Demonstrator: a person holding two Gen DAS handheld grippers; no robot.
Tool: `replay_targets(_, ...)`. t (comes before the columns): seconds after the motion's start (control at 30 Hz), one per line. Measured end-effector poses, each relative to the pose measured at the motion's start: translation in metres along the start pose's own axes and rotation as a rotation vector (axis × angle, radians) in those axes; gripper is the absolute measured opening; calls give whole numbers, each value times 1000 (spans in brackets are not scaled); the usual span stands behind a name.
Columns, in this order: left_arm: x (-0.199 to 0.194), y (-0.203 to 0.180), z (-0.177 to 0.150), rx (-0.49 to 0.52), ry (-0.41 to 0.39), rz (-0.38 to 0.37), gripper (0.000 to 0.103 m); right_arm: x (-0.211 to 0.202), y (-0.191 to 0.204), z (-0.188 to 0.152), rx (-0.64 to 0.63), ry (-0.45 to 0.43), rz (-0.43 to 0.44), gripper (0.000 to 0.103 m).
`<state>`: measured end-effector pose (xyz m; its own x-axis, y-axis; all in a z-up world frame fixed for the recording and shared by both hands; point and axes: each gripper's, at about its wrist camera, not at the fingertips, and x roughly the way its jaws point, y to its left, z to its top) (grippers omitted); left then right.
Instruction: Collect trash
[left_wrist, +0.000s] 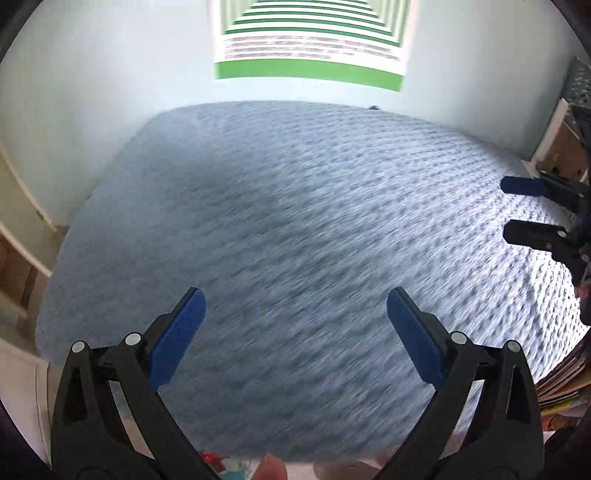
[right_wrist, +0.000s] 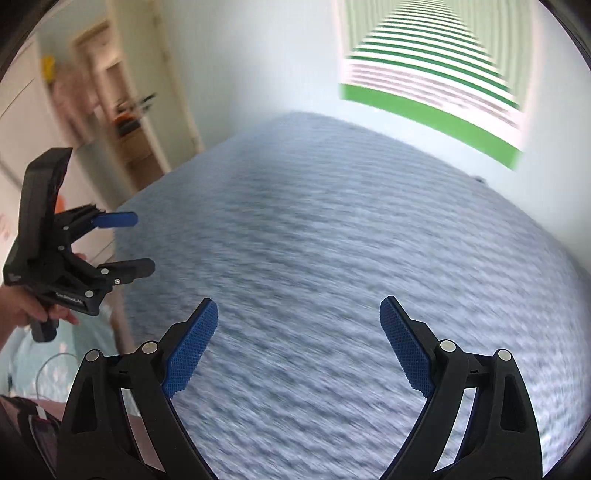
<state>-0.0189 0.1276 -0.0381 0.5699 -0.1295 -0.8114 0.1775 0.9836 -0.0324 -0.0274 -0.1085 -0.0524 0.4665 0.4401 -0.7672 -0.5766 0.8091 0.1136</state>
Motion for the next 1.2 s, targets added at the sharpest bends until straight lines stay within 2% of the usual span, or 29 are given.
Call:
replay_targets(0.2,22,-61,31,41,-12,-34,96,-31,-60,-29,139,-16,-133,89)
replay_targets(0.4,39,-111,53,105,-2,-75,96,-58,-86,-48,235,-59,-203,89)
replay_targets(0.57,49,-141,65,177,1,-80,96,-74,-102,-57,339,-93,-240,89)
replay_targets(0.9,54,-152,75,207,-6,-110,96,-86,-111,-69,434,-121,-313,89)
replay_targets(1.2,57,-138,80,188,-18,-91,96,-80,-108,-68,463,-124,-327,89)
